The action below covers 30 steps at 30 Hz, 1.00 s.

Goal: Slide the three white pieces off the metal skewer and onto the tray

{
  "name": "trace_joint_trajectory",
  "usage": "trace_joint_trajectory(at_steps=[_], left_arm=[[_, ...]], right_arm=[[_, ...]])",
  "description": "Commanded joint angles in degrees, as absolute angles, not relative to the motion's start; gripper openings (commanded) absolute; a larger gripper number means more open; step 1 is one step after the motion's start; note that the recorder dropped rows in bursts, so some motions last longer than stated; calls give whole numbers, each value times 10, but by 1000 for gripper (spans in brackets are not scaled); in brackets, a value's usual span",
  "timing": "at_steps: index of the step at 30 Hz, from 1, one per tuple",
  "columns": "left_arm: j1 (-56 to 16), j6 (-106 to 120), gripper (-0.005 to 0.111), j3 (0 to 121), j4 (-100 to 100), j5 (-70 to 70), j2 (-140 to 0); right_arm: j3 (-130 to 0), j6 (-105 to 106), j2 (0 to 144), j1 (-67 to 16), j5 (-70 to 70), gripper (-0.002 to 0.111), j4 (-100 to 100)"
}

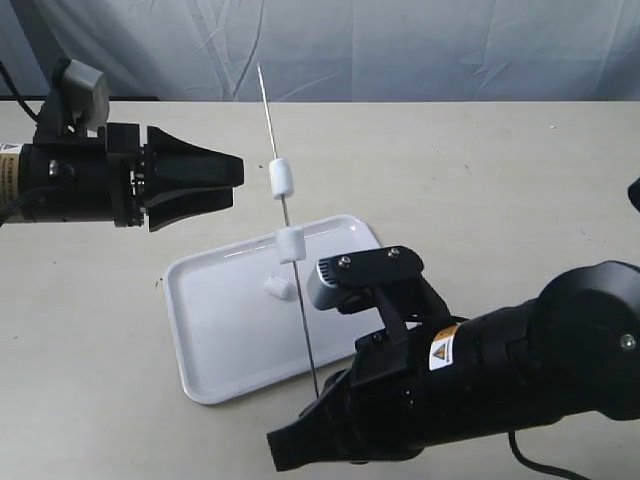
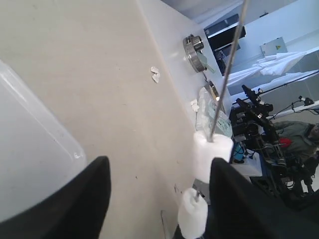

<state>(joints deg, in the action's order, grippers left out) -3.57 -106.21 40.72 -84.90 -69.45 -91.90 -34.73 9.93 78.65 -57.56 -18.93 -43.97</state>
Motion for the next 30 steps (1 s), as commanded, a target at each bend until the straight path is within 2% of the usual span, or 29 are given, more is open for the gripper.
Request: trace_joint_trajectory(at_steps=[1, 9, 25, 30], left_arm=[[-62, -1063, 56, 404, -830, -700, -896], [-132, -1023, 56, 404, -760, -700, -895], [-130, -1017, 56, 404, -780, -700, -895], [-105, -1017, 55, 404, -805, -700, -895]], right_arm=[[-351, 102, 792, -565, -182, -1, -441], [-386, 105, 820, -565, -212, -1, -440], [-392, 107, 820, -565, -234, -1, -437], [-392, 107, 820, -565, -232, -1, -437]])
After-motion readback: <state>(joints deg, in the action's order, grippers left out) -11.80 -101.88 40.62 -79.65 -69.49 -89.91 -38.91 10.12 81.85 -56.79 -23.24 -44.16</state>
